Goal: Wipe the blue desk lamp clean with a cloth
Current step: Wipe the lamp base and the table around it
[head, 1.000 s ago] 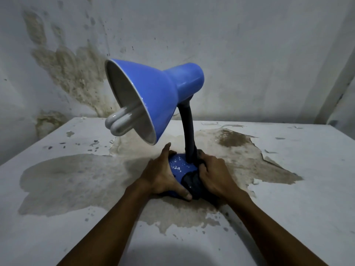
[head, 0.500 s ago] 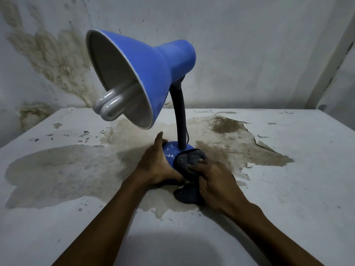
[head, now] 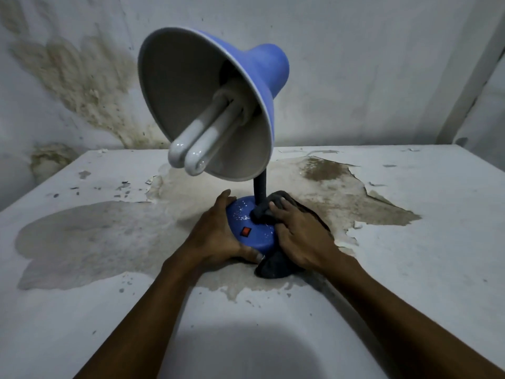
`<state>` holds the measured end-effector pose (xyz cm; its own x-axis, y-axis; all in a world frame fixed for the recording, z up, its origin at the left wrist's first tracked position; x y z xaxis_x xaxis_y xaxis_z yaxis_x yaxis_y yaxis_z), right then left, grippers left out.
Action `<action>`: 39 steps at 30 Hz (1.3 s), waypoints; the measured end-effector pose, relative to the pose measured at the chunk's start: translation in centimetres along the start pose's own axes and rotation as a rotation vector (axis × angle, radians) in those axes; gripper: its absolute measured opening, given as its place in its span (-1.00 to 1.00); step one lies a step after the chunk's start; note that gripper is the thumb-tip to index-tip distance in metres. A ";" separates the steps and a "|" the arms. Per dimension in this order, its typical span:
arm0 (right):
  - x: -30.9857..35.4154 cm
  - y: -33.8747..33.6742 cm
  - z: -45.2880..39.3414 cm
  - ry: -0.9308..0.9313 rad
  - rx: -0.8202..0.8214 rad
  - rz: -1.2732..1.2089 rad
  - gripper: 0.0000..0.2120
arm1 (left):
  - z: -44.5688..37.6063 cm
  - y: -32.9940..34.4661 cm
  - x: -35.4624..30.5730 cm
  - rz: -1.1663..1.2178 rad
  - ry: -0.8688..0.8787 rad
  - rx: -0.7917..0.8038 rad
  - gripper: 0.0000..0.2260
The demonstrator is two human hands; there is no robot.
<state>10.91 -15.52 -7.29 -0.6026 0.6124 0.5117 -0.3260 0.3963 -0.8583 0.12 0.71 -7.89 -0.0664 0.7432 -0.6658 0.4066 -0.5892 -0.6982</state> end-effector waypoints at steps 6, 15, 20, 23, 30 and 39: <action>0.7 0.8 3.3 -0.066 -0.025 -0.033 -0.45 | 0.2 0.1 0.3 -0.006 -0.011 -0.014 0.31; 0.8 0.8 2.4 -0.054 -0.078 0.009 -0.50 | 0.8 0.9 -0.9 -0.068 -0.011 -0.088 0.18; 0.2 1.1 5.0 -0.216 -0.026 -0.061 -0.47 | 0.9 0.9 -0.8 -0.044 -0.019 -0.086 0.23; -0.2 0.5 2.1 -0.111 -0.067 -0.085 -0.50 | 1.3 0.9 -0.6 0.007 0.019 -0.092 -0.04; 0.5 0.4 1.8 -0.067 -0.045 -0.006 -0.52 | 1.7 0.5 -0.9 0.037 0.119 -0.129 -0.16; 1.9 1.8 4.5 0.000 -0.091 0.175 -0.45 | 1.9 1.1 0.3 0.047 0.051 -0.112 -0.04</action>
<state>5.89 -16.74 -8.09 -0.6442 0.6775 0.3550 -0.1493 0.3438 -0.9271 -1.19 -0.27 -9.35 0.0008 0.7325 -0.6808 0.5078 -0.5868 -0.6307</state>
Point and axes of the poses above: each hand's wrist, its own z-axis away from the middle knuckle, its own y-axis out of the palm, x = y × z, the point moved 1 cm from there along -z, towards the middle knuckle, and after that the axes turned 11 degrees about y, right-handed, at the moved point
